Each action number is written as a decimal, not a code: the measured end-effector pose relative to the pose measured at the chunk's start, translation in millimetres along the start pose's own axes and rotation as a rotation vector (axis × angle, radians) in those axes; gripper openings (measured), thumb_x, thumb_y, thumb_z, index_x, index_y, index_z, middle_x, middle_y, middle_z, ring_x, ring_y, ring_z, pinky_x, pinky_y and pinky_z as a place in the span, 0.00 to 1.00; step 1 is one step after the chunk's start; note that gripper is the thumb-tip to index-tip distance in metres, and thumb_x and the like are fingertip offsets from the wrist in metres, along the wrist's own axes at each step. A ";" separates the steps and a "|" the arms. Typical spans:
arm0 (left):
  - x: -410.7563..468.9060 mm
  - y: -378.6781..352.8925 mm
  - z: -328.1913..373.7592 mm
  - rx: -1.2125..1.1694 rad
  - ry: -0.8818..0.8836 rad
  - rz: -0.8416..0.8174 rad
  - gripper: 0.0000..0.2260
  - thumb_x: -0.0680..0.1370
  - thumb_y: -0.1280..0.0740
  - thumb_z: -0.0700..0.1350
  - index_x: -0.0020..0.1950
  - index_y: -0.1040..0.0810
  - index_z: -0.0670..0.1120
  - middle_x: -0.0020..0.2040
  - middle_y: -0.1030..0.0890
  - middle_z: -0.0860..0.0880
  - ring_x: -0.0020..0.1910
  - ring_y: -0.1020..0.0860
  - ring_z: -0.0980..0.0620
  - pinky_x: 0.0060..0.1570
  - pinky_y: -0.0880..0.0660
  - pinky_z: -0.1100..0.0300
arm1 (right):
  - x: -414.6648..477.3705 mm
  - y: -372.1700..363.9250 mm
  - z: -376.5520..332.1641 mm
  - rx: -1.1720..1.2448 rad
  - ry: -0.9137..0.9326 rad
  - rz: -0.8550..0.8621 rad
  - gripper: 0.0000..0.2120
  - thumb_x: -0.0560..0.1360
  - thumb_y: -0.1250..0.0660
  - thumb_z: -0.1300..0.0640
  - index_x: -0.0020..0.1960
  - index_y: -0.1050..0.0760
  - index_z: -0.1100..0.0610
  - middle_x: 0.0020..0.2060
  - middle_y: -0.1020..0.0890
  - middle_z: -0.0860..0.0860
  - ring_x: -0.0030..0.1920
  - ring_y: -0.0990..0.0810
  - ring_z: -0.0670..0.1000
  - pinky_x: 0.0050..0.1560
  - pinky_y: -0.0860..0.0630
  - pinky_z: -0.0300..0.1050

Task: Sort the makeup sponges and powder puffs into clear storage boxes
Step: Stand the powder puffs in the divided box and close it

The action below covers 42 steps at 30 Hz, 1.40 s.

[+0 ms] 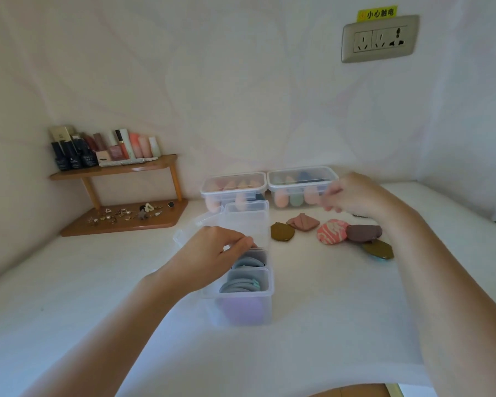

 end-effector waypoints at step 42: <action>-5.6 14.3 -0.8 -0.065 -0.024 0.217 0.09 0.68 0.26 0.53 0.34 0.23 0.52 0.33 0.20 0.57 0.37 0.24 0.63 0.35 0.32 0.75 | -48.0 -82.5 -101.3 -0.044 0.453 -0.215 0.04 0.70 0.29 0.51 0.44 0.19 0.43 0.39 0.17 0.40 0.35 0.25 0.41 0.42 0.21 0.52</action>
Point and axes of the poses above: each hand's wrist, its own x-axis towards the middle knuckle, its own y-axis out of the back of the hand, z = x × y, the point moved 8 cm from there along x, towards the middle knuckle
